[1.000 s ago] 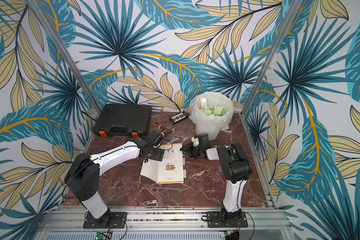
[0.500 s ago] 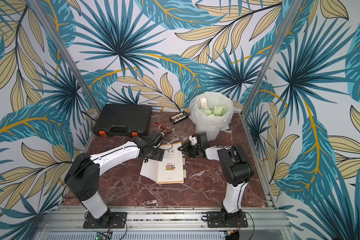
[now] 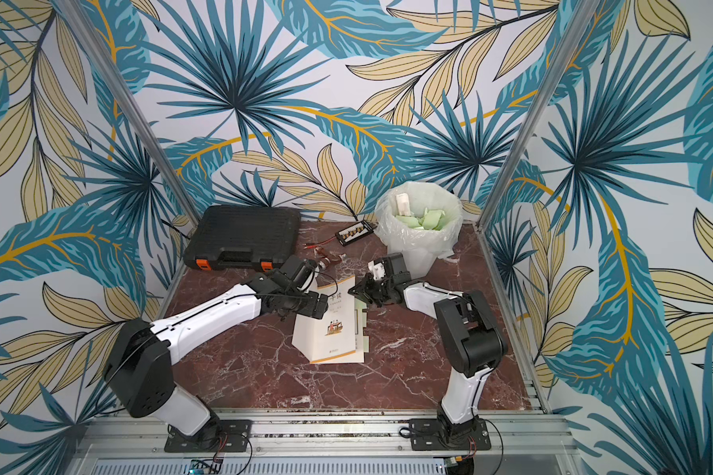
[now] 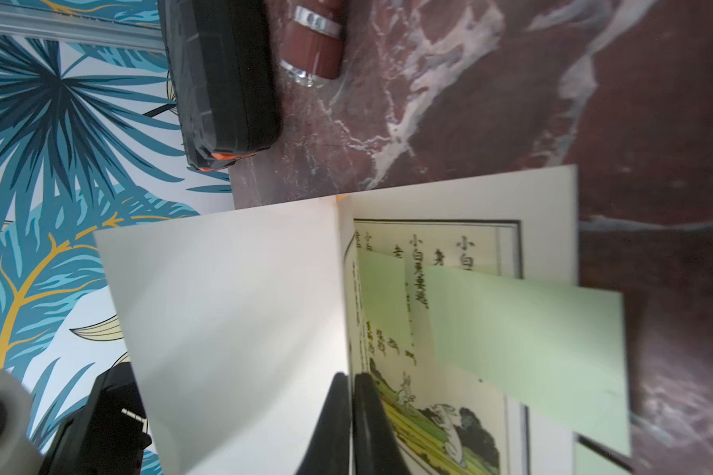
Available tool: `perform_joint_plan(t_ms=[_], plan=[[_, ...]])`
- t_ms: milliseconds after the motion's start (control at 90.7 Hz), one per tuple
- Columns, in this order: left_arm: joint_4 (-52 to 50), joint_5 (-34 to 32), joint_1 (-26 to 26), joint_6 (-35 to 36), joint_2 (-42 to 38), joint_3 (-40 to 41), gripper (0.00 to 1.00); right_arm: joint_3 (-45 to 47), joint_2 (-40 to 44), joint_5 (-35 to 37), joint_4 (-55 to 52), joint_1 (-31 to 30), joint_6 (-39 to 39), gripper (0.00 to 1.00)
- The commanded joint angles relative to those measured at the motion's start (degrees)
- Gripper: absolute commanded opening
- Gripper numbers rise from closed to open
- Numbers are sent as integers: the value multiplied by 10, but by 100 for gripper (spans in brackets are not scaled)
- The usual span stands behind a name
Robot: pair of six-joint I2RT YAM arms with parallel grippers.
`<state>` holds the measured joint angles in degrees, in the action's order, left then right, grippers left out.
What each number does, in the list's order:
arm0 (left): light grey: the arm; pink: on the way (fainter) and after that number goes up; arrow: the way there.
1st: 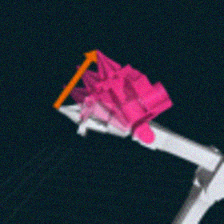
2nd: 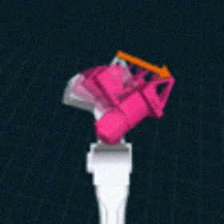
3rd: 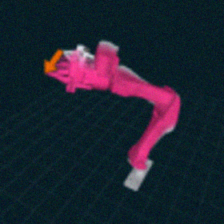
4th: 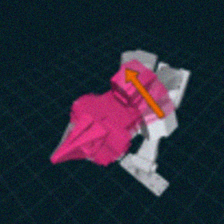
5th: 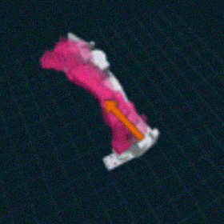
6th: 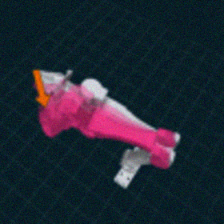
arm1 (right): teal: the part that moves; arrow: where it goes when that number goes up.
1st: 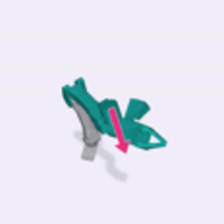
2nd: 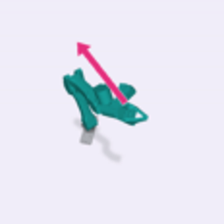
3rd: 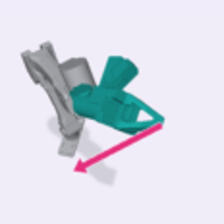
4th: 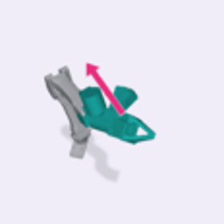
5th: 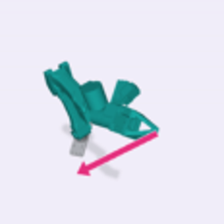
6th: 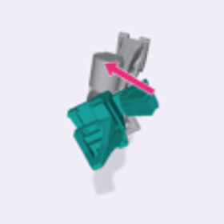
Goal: Peel off the used sticky note
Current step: Turn the page of the book at the center of the board.
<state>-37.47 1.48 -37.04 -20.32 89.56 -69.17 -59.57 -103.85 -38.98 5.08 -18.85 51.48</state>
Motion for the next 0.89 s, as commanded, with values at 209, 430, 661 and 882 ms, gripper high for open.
perform_joint_plan(t_ms=[209,430,661,882], plan=[[30,109,-2,60,-47,16,100,-94,1,35,-84,-68,29,13],[8,73,-8,60,-48,11,100,-148,-29,52,-103,-102,50,14],[-43,-13,-8,45,-39,6,100,-180,-46,57,-111,-121,61,14],[-55,-36,-8,35,-52,28,77,-192,-55,48,-102,-129,71,16]])
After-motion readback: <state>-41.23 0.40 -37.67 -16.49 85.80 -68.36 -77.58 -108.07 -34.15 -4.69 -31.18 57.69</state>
